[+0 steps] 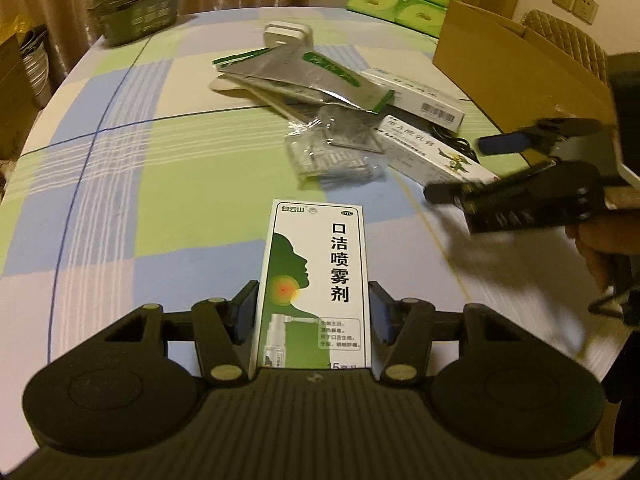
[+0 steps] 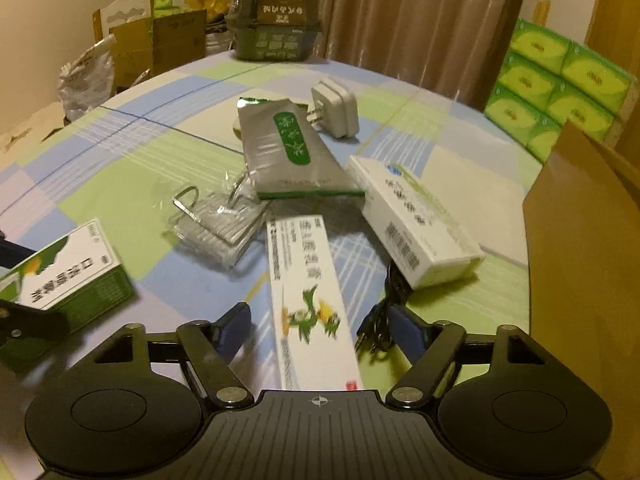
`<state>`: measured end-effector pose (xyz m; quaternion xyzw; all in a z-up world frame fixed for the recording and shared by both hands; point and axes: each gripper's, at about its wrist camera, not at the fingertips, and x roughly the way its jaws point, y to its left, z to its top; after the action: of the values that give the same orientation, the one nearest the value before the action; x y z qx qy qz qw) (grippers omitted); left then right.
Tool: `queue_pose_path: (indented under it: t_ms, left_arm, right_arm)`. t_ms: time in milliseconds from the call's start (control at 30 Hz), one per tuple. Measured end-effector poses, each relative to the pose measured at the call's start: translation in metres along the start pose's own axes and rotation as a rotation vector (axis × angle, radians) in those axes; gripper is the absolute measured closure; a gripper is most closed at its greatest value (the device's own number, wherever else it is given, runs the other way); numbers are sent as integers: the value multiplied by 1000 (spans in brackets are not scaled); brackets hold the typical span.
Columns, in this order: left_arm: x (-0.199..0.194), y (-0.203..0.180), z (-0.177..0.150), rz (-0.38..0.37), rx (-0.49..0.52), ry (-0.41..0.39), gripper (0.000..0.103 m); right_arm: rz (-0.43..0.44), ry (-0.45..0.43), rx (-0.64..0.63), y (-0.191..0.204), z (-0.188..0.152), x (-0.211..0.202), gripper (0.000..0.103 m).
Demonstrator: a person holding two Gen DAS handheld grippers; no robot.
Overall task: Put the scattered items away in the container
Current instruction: 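Grasp the green-and-white spray box with the left tool while the right tool grasps the white cream box, then carry the spray box in the left tool while the right tool carries the cream box to the cardboard box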
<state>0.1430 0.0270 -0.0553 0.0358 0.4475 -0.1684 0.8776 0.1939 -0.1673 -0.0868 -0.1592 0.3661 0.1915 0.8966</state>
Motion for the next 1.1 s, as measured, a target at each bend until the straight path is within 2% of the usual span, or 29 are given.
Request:
queue_pose_path:
  t_ms: [33, 100, 133, 400, 667, 867, 1000, 1100]
  left_arm:
    - [-1, 1, -1, 1, -4, -2, 52]
    - [-1, 1, -1, 2, -7, -5, 52]
    - [-1, 0, -1, 3, -8, -6, 52]
    - [-3, -4, -3, -13, -17, -3, 52]
    - [-9, -31, -15, -46, 15, 6, 51]
    - [-14, -41, -23, -45, 28, 5, 48]
    - [-13, -41, -19, -23, 40, 1, 43]
    - [-9, -41, -16, -16, 51, 2, 43]
  right_arm:
    - [4, 0, -7, 1, 0, 0, 37]
    - [4, 6, -19, 3, 0, -1, 61]
    - [18, 15, -9, 3, -1, -2, 66]
    - [45, 52, 113, 6, -31, -42, 67]
    - [48, 78, 184, 19, -74, -91, 66]
    - [34, 56, 217, 16, -79, -94, 50]
    - [39, 46, 222, 14, -72, -87, 48]
    - [46, 49, 221, 12, -68, -78, 48]
